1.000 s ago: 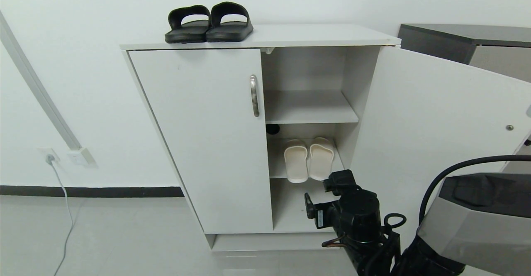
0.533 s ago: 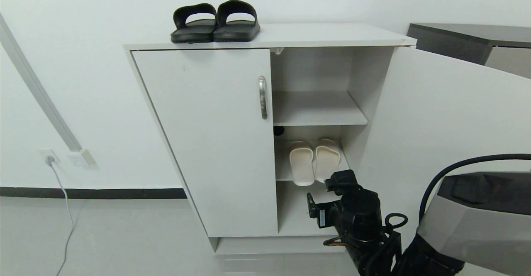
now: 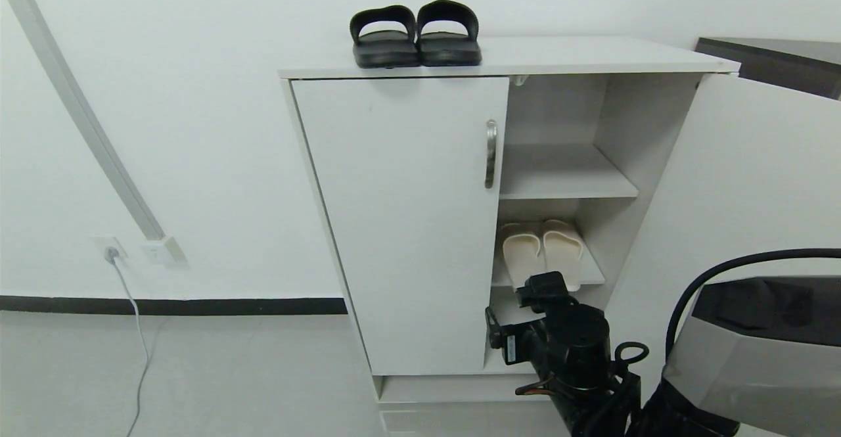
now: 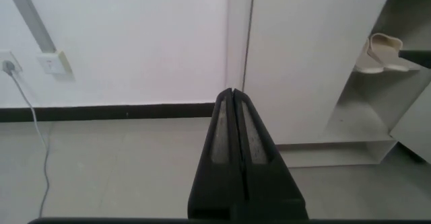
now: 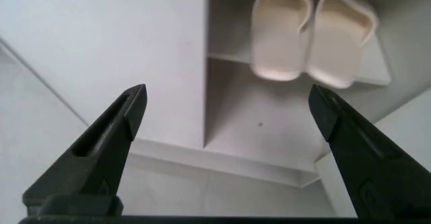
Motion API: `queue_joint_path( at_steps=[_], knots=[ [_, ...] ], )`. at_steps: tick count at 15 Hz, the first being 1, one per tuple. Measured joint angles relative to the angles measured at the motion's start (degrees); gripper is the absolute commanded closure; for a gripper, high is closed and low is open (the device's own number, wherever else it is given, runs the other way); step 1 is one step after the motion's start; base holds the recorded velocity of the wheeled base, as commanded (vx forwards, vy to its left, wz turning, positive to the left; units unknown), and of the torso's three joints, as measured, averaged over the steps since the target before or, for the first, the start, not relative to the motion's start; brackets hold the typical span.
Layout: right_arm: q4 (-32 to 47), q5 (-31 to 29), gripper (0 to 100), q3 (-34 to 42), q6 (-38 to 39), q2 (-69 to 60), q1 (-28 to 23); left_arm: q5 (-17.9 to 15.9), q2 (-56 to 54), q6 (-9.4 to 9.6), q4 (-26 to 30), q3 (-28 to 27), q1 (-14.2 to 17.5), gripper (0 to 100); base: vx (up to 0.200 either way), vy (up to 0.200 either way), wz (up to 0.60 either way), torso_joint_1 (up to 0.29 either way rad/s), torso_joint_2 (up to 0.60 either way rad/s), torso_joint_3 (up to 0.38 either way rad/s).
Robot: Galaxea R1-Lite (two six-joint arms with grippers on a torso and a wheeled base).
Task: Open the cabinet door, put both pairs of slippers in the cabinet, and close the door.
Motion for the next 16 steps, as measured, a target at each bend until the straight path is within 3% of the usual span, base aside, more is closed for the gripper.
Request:
queue_joint_path(
  at_steps=[5, 16],
  knots=[
    [0.0, 0.2, 0, 1.1, 0.0, 0.0, 0.0, 0.0, 0.0, 0.0, 0.0, 0.0, 0.0, 100, 0.0, 0.2, 0.0, 0.002, 0.0, 0.0],
    [-1.6, 0.4, 0, 2.0, -0.7, 0.0, -0.6, 0.0, 0.0, 0.13, 0.0, 0.0, 0.0, 100, 0.0, 0.0, 0.0, 0.0, 0.0, 0.0]
  ],
)
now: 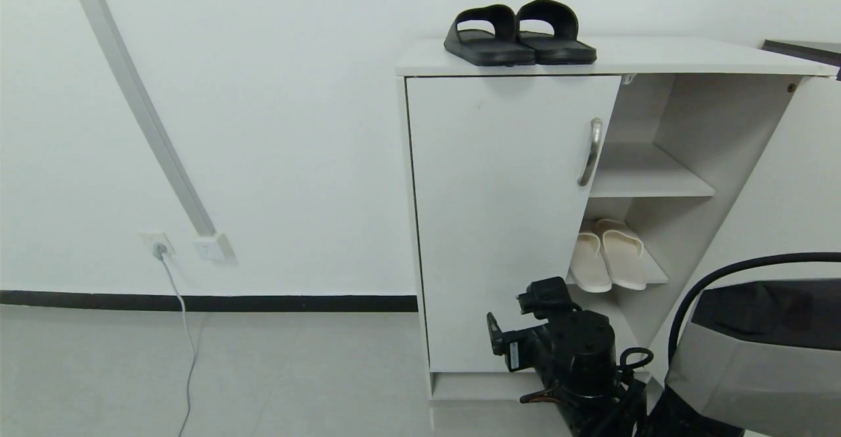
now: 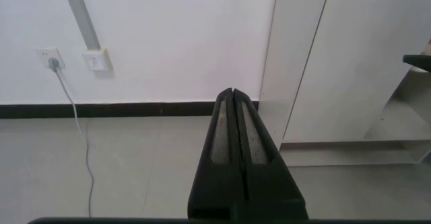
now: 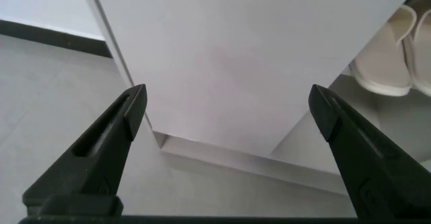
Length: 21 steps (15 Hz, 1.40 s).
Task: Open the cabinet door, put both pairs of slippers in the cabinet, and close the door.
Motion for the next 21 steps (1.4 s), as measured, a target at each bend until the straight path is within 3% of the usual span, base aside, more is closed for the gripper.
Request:
queue_joint_path(
  at_steps=[7, 21],
  knots=[
    [0.1, 0.0, 0, 0.1, 0.0, 0.0, 0.0, 0.0, 0.0, 0.05, 0.0, 0.0, 0.0, 100, 0.0, 0.0, 0.0, 0.003, -0.02, -0.019],
    [0.0, 0.0, 0, 0.3, 0.0, -0.1, 0.0, 0.0, 0.0, 0.05, 0.0, 0.0, 0.0, 100, 0.0, 0.0, 0.0, 0.107, -0.43, -0.325]
  ],
)
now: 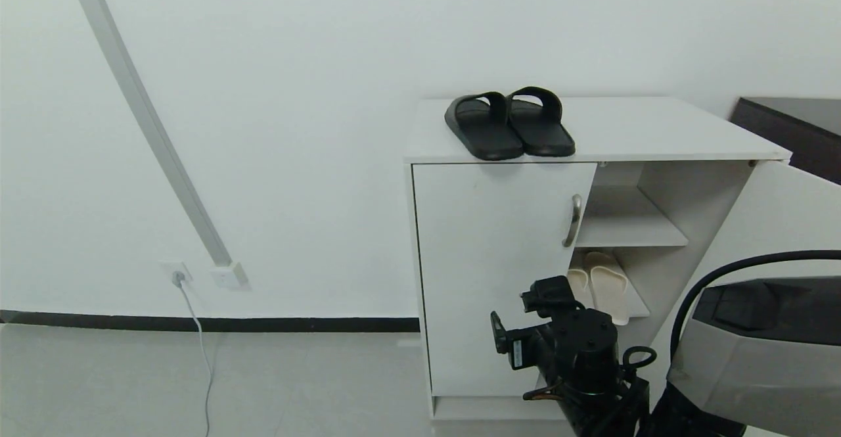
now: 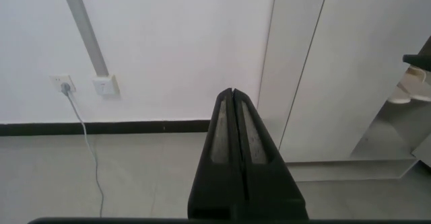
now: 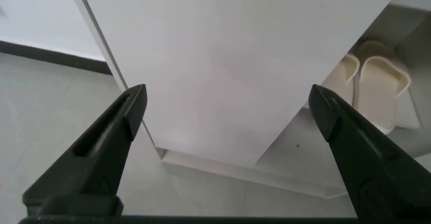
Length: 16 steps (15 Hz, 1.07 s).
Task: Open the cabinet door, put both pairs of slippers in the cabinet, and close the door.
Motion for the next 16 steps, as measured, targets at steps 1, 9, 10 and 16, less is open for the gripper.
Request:
queue_joint_path(
  at_steps=[1, 9, 10, 16],
  knots=[
    [0.0, 0.0, 0, 0.0, 0.0, 0.0, 0.0, 0.0, 0.0, 0.0, 0.0, 0.0, 0.0, 100, 0.0, 0.0, 0.0, 0.168, -0.48, -0.325],
    [0.0, 0.0, 0, 0.1, 0.0, 0.1, 0.0, 0.0, 0.0, -0.02, 0.0, 0.0, 0.0, 100, 0.0, 0.0, 0.0, 0.203, -0.51, -0.315],
    [0.0, 0.0, 0, 0.2, 0.0, 0.1, 0.0, 0.0, 0.0, -0.02, 0.0, 0.0, 0.0, 100, 0.0, 0.0, 0.0, 0.227, -0.54, -0.325],
    [0.0, 0.0, 0, 0.7, 0.0, 0.0, -0.1, 0.0, 0.0, 0.0, 0.0, 0.0, 0.0, 100, 0.0, 0.0, 0.0, 0.256, -0.58, -0.331]
  ],
)
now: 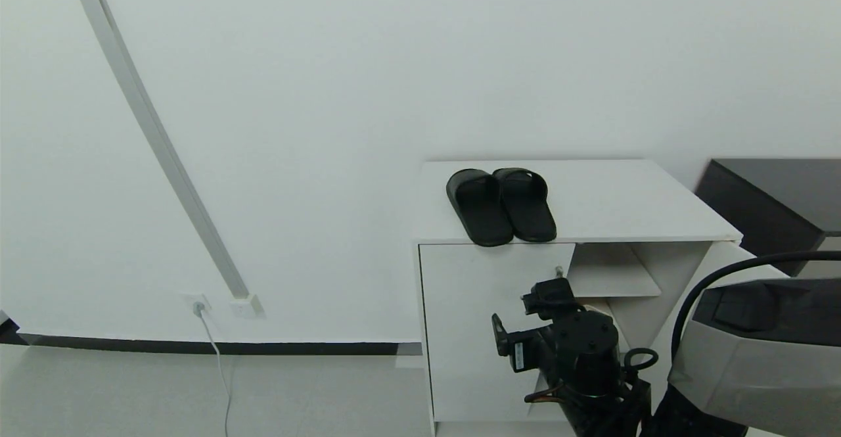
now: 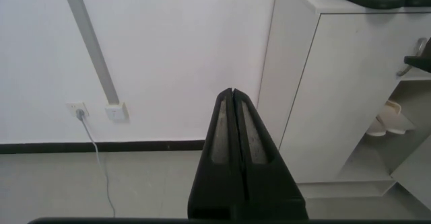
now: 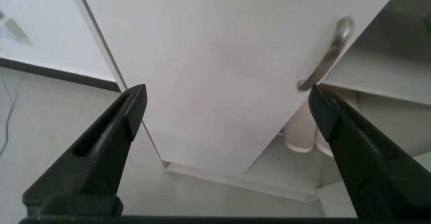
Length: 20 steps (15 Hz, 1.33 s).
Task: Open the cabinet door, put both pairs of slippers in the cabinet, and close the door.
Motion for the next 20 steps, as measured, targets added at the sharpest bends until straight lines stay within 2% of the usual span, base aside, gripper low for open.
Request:
queue_joint_path(
  at_steps=[4, 7, 10, 12, 14, 16, 20],
  knots=[
    [-2.7, 1.4, 0, 0.4, -0.5, 0.0, -0.4, 0.0, 0.0, 0.2, 0.0, 0.0, 0.0, 100, 0.0, 0.0, 0.0, 0.218, -0.48, -0.263],
    [-4.7, 2.7, 0, -0.5, -4.4, -0.1, -0.9, -0.1, 0.0, 0.09, 0.0, 0.0, 0.0, 100, 0.0, 0.0, 0.0, 0.176, -0.38, -0.209],
    [11.2, 2.7, 0, -7.8, -2.1, -2.6, -2.5, 0.0, 0.0, 0.0, 0.0, 0.0, 0.0, 100, 0.0, 0.0, 0.0, 0.09, -0.18, -0.093],
    [28.5, 2.6, 0, -16.7, 2.0, -5.7, -3.1, 0.2, 0.0, 0.02, 0.0, 0.0, 0.0, 100, 0.0, 0.0, 0.0, 0.0, 0.0, 0.0],
    [41.8, 1.9, 0, -24.3, 7.1, -8.5, -3.6, 0.2, 0.0, 0.0, 0.0, 0.0, 0.0, 100, 0.0, 0.0, 0.0, 0.0, 0.0, 0.0],
    [44.5, 1.0, 0, -28.2, 9.1, -10.2, -3.8, 0.1, 0.0, 0.0, 0.0, 0.0, 0.0, 100, 0.0, 0.0, 0.0, 0.0, 0.0, 0.0],
    [44.5, 0.9, 0, -28.7, 9.4, -11.0, -3.8, -0.2, 0.0, 0.15, 0.0, 0.0, 0.0, 100, 0.2, 0.0, 0.0, 0.005, 0.0, 0.004]
  ],
)
